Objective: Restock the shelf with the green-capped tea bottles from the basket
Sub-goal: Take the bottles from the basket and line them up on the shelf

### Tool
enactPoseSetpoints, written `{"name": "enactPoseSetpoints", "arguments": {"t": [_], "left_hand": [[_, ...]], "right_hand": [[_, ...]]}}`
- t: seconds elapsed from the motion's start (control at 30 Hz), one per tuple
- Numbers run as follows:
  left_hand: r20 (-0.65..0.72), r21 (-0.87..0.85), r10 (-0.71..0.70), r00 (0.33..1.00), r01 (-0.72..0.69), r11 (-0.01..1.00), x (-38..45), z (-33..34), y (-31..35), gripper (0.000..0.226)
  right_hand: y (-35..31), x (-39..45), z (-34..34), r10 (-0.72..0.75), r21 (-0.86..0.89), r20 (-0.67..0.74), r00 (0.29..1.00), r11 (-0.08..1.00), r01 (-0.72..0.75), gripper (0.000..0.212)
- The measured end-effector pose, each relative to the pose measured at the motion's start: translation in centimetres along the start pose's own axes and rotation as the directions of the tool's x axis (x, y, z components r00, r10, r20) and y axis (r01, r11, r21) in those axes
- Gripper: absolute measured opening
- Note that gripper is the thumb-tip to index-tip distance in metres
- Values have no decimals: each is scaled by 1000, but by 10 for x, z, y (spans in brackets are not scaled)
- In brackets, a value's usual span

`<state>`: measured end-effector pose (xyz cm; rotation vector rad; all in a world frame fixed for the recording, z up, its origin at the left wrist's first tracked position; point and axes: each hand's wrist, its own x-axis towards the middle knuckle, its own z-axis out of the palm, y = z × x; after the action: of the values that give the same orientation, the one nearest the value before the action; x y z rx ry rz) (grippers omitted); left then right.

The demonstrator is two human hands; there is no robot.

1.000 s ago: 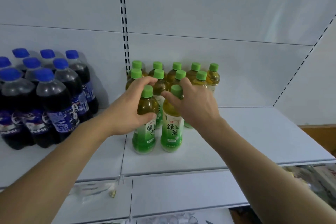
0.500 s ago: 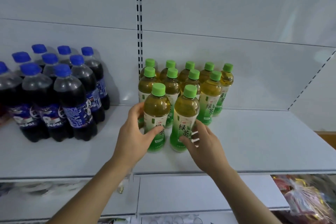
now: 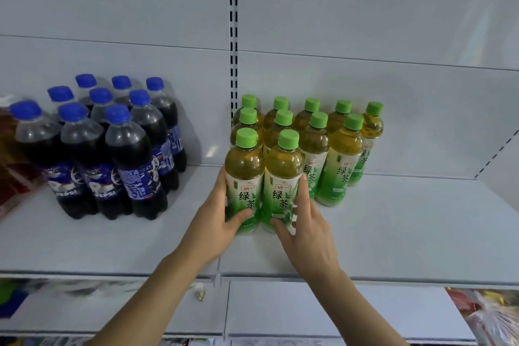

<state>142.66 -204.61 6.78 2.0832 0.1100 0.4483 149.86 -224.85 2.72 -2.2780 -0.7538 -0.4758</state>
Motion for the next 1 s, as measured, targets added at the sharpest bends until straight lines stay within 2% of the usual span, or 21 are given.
{"name": "enactPoseSetpoints", "arguments": {"t": [0.23, 0.7, 0.9, 1.0], "left_hand": [[18, 26, -7, 1000, 7, 1000, 12, -2, -10, 98], [56, 112, 37, 998, -43, 993, 16, -4, -13, 103], [18, 112, 29, 999, -31, 993, 15, -3, -9, 100], [-38, 170, 47, 998, -40, 985, 15, -1, -11, 112]], "right_hand": [[-9, 4, 10, -6, -47, -50, 999, 999, 4, 114], [-10, 5, 8, 58, -62, 43, 997, 997, -55, 106], [-12, 5, 4, 96, -55, 79, 992, 994, -92, 106], [-9, 3, 4, 96, -106, 30, 995, 990, -92, 101]]}}
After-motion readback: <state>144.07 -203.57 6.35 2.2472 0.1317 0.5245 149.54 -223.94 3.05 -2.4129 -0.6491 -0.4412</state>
